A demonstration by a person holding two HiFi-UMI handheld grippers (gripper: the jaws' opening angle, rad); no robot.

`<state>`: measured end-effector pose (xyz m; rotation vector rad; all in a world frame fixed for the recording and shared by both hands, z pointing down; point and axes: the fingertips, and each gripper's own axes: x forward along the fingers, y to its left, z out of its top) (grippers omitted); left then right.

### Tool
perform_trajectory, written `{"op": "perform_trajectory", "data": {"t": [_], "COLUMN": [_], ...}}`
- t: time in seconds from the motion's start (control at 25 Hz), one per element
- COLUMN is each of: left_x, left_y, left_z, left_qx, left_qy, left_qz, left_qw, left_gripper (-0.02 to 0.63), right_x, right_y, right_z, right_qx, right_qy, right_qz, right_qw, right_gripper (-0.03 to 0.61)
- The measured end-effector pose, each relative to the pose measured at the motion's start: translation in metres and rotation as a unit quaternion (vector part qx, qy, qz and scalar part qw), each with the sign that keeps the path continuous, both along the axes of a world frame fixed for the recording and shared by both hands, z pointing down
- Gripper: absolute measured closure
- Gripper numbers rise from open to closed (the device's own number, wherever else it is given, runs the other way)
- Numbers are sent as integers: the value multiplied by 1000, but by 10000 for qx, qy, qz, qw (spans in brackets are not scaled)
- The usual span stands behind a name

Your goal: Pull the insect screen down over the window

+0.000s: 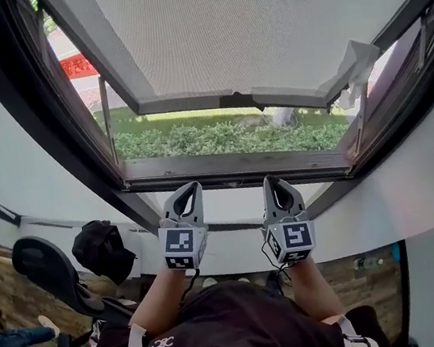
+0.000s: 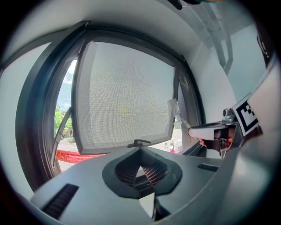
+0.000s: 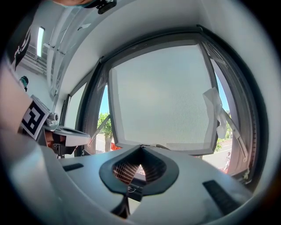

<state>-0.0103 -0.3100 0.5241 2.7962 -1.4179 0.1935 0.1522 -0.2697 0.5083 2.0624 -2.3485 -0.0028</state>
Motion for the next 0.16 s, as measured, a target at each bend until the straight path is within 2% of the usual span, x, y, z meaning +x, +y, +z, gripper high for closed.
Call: {"op": "perform_trajectory", "data": {"t": [0.16], "left_x": [-1], "left_y": [0], "left_z": [0], "left_qx": [28], "left_qy": [-54], "left_qz": [1], "left_qw": [10000], "left_gripper": [600], "right_x": [-1], "right_y": [0], "right_z": [1], "right_qx": [-6], "right_qy": [-4], "right_qz": [18], "right_qw": [10000], "right_gripper": [575]}}
